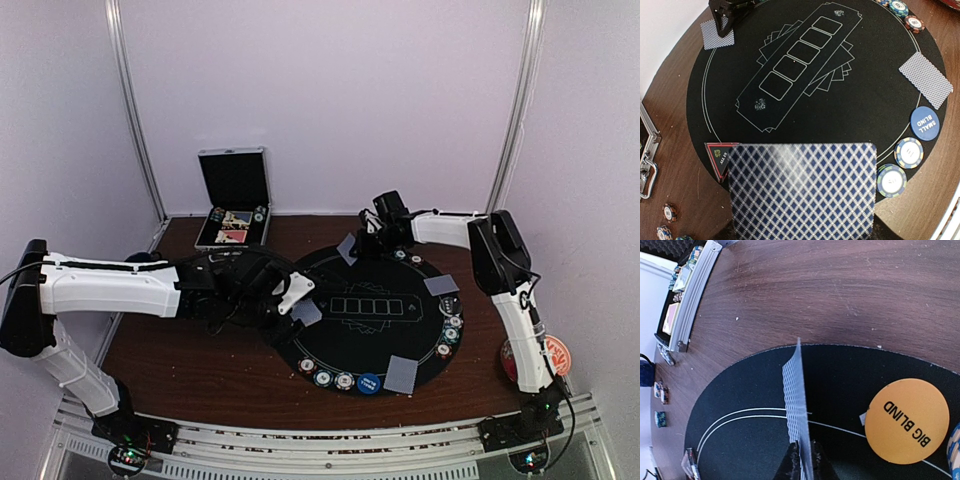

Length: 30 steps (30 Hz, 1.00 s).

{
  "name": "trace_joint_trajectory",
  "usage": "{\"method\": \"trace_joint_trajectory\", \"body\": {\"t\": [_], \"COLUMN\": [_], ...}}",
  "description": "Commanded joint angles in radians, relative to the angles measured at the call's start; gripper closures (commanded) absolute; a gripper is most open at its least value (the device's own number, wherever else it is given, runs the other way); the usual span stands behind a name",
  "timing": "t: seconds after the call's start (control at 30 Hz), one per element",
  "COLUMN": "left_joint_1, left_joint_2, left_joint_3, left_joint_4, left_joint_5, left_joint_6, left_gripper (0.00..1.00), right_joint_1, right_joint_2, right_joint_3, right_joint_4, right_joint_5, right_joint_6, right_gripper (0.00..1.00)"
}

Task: Distribute texas hold em gaming equipment
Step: Distribute the poker card in the big blind area.

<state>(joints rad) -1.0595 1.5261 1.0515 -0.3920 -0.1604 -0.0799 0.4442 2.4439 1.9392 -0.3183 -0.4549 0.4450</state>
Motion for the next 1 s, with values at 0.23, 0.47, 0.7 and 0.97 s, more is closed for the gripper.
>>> {"method": "trace_joint_trajectory", "body": {"t": [0.23,0.47,0.7,0.97], "left_joint_1": [0.002,0.003,0.002,0.003], "left_joint_2": [-0.008,-0.006,-0.003,0.003], "left_joint_3": [0.004,0.004,0.006,0.006], "left_joint_4": [0.043,0.044,0.044,0.043], "left_joint_5": [0.001,0.003,0.002,0.003], "left_joint_6": [0.009,0.010,0.011,0.011], "left_gripper": [0.37,0.37,0.37,0.37], "right_joint_1": [-0.023,-0.024,-0.024,-0.019], "right_joint_2": [-0.059,-0.006,0.048,0.076], "right_joint_3": [-0.013,0.023,0.068,0.073], "right_joint_4": [0.077,0.112,0.092,0.075], "right_joint_5": [-0.163,-0.203,-0.168,-0.156], "right_joint_6": [0.076,0.114,0.105,0.094], "right_gripper": [1.00,1.00,1.00,0.98]}}
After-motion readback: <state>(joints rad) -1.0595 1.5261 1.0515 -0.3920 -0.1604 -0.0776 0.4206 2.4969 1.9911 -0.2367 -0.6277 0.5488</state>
